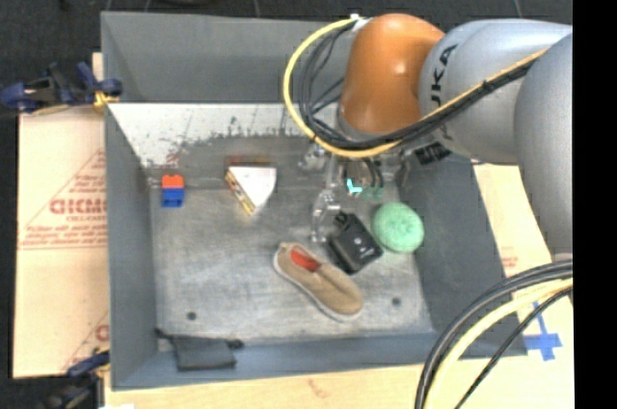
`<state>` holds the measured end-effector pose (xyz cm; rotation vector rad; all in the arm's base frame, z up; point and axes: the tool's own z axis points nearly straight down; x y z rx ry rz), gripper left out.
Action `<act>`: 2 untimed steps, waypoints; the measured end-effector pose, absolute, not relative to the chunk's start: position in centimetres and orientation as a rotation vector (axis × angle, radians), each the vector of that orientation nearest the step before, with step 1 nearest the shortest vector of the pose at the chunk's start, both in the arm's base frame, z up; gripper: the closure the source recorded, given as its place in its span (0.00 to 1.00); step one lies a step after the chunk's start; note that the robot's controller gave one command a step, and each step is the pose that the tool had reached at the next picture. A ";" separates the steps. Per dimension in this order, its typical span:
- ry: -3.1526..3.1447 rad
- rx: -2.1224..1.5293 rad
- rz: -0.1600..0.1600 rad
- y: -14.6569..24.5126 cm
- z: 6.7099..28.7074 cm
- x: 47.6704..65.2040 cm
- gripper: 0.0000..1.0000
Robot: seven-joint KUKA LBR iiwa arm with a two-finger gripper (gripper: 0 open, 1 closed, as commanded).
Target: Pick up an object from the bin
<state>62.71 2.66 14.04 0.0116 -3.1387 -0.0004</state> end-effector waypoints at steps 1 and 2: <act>-3.146 0.011 -0.001 2.7 14.5 62.9 0.00; -3.150 0.109 0.001 2.0 11.0 59.6 0.00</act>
Offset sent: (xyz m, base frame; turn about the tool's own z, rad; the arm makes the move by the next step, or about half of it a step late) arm -0.0695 -0.0127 -0.0697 -0.1311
